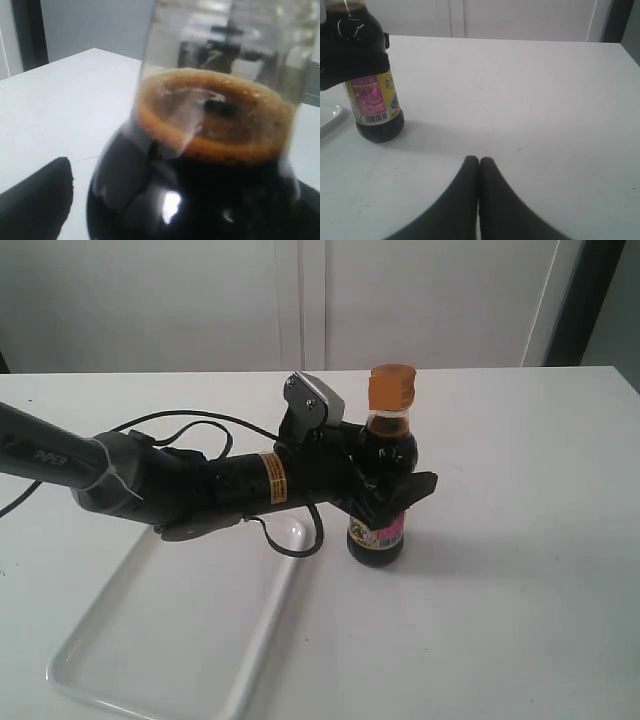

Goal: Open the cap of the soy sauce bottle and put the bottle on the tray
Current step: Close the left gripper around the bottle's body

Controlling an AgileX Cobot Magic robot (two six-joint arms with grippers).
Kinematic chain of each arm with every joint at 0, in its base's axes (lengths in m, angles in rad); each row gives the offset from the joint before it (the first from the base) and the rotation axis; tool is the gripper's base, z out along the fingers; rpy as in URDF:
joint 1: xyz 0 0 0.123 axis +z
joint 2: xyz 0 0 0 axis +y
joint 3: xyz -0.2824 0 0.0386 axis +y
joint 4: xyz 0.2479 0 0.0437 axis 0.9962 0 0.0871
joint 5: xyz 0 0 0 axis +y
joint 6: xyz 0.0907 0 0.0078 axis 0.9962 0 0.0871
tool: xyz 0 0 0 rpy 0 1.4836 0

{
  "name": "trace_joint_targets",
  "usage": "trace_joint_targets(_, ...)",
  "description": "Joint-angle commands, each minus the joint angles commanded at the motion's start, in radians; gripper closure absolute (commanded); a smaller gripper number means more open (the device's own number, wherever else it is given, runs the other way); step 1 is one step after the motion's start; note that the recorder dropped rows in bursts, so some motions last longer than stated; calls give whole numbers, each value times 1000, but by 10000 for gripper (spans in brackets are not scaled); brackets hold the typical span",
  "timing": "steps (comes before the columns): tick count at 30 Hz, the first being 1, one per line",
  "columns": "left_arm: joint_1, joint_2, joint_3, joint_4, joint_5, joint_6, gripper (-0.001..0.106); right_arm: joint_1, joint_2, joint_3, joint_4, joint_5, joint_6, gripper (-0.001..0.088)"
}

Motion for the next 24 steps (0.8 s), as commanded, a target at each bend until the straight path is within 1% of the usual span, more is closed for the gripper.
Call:
trace_joint_targets(3,0,0,0,4,17,2,538,0,0,0,0,0,0,868)
trace_joint_targets(4,0,0,0,13,21,2,616,0,0,0,0,0,0,868)
trace_joint_targets(5,0,0,0,37,24,16,798,0,0,0,0,0,0,868)
trace_joint_targets(8,0,0,0,61,24,47,1007,0,0,0,0,0,0,868)
trace_joint_targets(9,0,0,0,74,24,47,1053,0,0,0,0,0,0,868)
trace_joint_targets(15,0,0,0,77,24,47,1053,0,0,0,0,-3,-6,868)
trace_joint_targets(17,0,0,0,77,24,47,1053,0,0,0,-20,-29,-42,868)
trace_joint_targets(24,0,0,0,77,24,47,1053,0,0,0,-18,-86,-39,868)
